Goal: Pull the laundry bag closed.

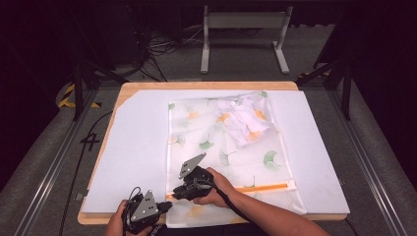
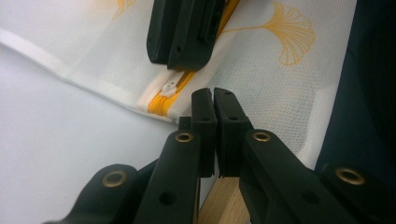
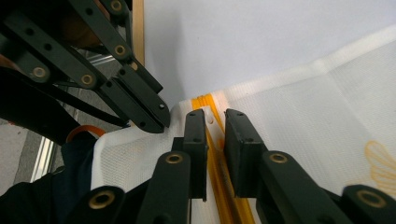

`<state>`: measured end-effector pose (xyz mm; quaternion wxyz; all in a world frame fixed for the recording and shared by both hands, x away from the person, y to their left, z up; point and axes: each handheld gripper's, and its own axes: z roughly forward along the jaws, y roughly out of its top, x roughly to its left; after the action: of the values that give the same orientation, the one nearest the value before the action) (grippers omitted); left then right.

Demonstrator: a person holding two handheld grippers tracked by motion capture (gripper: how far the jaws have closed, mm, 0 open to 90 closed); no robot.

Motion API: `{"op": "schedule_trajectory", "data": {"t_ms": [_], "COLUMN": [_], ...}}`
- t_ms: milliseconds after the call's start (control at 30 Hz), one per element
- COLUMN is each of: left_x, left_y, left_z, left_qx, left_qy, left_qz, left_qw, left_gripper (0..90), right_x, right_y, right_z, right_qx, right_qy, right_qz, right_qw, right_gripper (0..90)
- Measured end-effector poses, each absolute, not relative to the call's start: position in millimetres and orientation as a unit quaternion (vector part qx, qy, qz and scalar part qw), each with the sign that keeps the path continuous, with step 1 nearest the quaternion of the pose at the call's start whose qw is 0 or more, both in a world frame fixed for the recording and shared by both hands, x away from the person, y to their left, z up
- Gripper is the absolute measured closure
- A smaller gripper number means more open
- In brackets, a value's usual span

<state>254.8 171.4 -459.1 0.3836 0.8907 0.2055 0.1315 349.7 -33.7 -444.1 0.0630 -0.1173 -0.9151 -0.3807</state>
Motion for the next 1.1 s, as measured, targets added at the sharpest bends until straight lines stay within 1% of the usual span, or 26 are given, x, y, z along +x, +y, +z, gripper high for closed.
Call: {"op": "schedule_trajectory", "data": {"t_ms": [67, 200, 267, 367, 433, 467, 500, 567, 700, 733, 833, 900, 967, 1100], "left_x": [255, 255, 255, 255, 256, 255, 255, 256, 256, 256, 256, 256, 256, 256], "left_y": [171, 172, 172, 172, 172, 172, 172, 172, 172, 172, 172, 172, 172, 172], "left_z": [-459, -459, -459, -459, -460, -459, -459, -460, -460, -459, -460, -459, -460, -460], "left_qx": [0.891, 0.891, 0.890, 0.890, 0.890, 0.890, 0.890, 0.890, 0.890, 0.890, 0.890, 0.890, 0.890, 0.890], "left_qy": [0.205, 0.205, 0.205, 0.204, 0.206, 0.205, 0.205, 0.206, 0.206, 0.206, 0.206, 0.206, 0.207, 0.207], "left_qz": [0.131, 0.131, 0.130, 0.129, 0.128, 0.129, 0.129, 0.127, 0.126, 0.126, 0.125, 0.125, 0.126, 0.124], "left_qw": [0.384, 0.384, 0.385, 0.386, 0.386, 0.386, 0.386, 0.386, 0.386, 0.386, 0.387, 0.386, 0.386, 0.388], "left_gripper": [87.7, 87.7, 87.7, 87.7, 87.7, 87.7, 87.7, 87.7, 87.7, 87.7, 87.6, 87.7, 87.7, 87.7], "right_x": [349, 350, 350, 349, 351, 352, 354, 356, 360, 361, 360, 355, 352, 352], "right_y": [-31, -28, -27, -27, -29, -30, -32, -34, -38, -38, -38, -36, -32, -28], "right_z": [-446, -445, -447, -447, -448, -449, -449, -449, -445, -445, -444, -443, -443, -445], "right_qx": [-0.122, -0.123, -0.128, -0.131, -0.141, -0.145, -0.151, -0.159, -0.164, -0.164, -0.161, -0.149, -0.137, -0.124], "right_qy": [-0.914, -0.916, -0.918, -0.916, -0.912, -0.909, -0.907, -0.905, -0.909, -0.908, -0.906, -0.908, -0.914, -0.917], "right_qz": [-0.380, -0.375, -0.370, -0.373, -0.377, -0.381, -0.383, -0.385, -0.379, -0.379, -0.384, -0.384, -0.377, -0.375], "right_qw": [0.074, 0.065, 0.065, 0.064, 0.076, 0.085, 0.088, 0.090, 0.063, 0.067, 0.079, 0.073, 0.062, 0.059], "right_gripper": [78.3, 78.7, 84.1, 85.7, 86.2, 85.1, 81.8, 81.6, 82.8, 82.6, 77.2, 75.9, 76.7, 74.5]}}
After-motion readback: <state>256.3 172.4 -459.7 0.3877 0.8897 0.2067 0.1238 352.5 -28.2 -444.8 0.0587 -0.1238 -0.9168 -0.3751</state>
